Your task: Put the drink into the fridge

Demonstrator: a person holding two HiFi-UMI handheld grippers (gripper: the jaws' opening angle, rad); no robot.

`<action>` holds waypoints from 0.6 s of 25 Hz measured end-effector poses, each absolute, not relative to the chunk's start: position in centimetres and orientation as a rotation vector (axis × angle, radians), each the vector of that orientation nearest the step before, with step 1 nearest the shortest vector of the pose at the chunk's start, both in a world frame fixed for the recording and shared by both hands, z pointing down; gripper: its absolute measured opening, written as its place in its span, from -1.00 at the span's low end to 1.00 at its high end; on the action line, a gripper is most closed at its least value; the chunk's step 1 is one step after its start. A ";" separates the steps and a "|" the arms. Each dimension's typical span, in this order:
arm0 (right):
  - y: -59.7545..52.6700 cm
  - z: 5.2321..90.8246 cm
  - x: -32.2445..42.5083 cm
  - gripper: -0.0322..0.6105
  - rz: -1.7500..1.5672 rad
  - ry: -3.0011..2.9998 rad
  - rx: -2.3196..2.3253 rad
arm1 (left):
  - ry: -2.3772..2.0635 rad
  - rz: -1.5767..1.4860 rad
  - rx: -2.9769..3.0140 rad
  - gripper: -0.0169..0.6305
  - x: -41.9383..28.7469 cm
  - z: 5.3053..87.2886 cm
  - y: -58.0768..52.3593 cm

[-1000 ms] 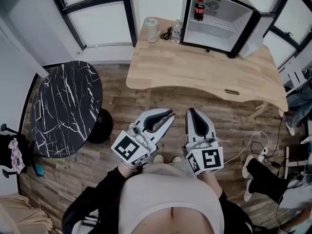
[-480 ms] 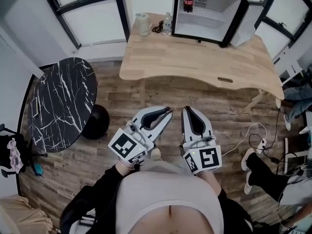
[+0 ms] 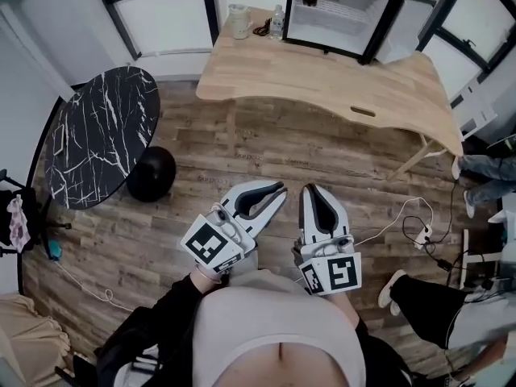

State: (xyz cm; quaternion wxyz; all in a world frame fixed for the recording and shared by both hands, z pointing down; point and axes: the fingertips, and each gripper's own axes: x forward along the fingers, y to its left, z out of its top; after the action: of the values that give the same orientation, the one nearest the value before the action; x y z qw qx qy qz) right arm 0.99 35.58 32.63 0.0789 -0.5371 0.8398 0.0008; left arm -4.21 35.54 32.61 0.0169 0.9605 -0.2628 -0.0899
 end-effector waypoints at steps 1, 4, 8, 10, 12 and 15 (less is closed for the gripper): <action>36.7 32.4 0.9 -0.78 0.017 2.506 -1.583 | -0.827 -0.274 2.978 -0.82 -4.2 32.9 36.7; 39.2 32.2 0.2 -0.78 0.022 2.515 -1.537 | -0.866 -0.264 2.951 -0.82 -4.7 33.6 39.6; 41.2 32.2 -0.3 -0.78 0.012 2.530 -1.518 | -0.903 -0.274 2.943 -0.82 -5.4 33.3 41.5; 41.8 32.0 0.0 -0.78 0.030 2.523 -1.542 | -0.894 -0.290 2.961 -0.82 -5.4 32.7 41.8; 42.0 31.7 0.5 -0.78 0.055 2.503 -1.582 | -0.871 -0.299 2.986 -0.82 -5.2 32.2 42.1; 42.0 31.5 1.0 -0.78 0.072 2.467 -1.647 | -0.830 -0.295 3.010 -0.82 -5.3 31.9 42.5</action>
State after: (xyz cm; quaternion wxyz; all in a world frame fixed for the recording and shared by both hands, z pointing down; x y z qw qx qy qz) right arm 1.00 41.96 31.52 0.0873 -0.5530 0.8282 0.0242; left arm -5.29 42.50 31.88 0.0028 0.9598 -0.2646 -0.0940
